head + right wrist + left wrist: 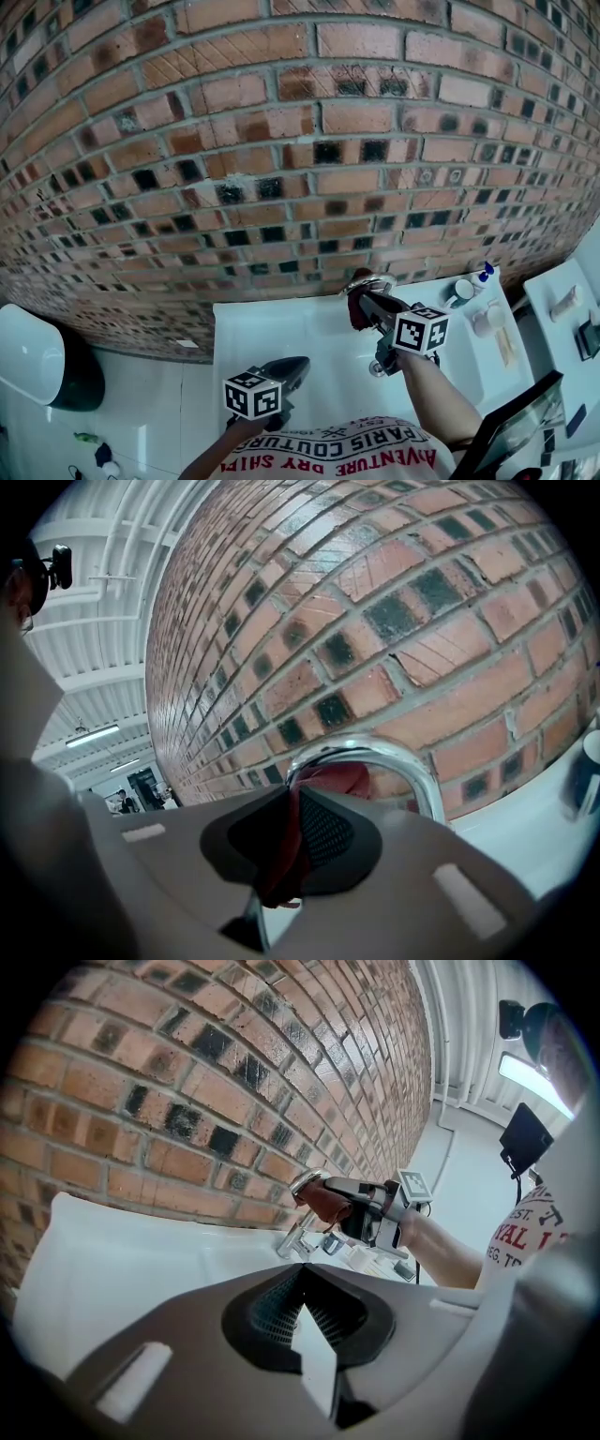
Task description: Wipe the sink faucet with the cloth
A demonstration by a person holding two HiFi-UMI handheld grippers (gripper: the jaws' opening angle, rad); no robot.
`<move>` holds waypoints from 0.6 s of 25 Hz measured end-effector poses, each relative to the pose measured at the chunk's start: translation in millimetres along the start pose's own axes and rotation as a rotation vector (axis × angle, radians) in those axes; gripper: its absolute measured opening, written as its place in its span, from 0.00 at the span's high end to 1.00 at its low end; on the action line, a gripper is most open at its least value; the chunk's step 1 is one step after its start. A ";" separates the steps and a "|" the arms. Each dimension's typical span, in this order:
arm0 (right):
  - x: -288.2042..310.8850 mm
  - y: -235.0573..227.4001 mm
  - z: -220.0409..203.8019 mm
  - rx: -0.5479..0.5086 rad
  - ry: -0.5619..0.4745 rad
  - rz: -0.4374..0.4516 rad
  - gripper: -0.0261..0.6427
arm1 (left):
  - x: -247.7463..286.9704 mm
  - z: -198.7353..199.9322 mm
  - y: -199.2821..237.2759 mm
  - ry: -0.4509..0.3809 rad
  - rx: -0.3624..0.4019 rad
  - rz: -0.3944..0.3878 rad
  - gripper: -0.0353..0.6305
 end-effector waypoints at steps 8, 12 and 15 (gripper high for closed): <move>25.2 -4.4 -35.8 0.039 0.096 0.019 0.91 | 3.1 -2.8 8.5 0.006 -0.020 0.001 0.95; 31.6 -4.9 -43.9 0.038 0.118 0.026 0.91 | 5.0 -1.3 11.6 0.005 -0.024 0.003 0.95; 29.3 0.6 -45.8 0.035 0.123 0.043 0.91 | 4.9 -1.7 14.0 0.007 -0.027 0.007 0.95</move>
Point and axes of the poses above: the fingertips, and each gripper's own axes: x forward along the fingers, y to its left, z out of its top, the point moved 1 cm from there along -x, backward along the fingers, and after that the axes turned 8 degrees about y, right-handed, at the moved point
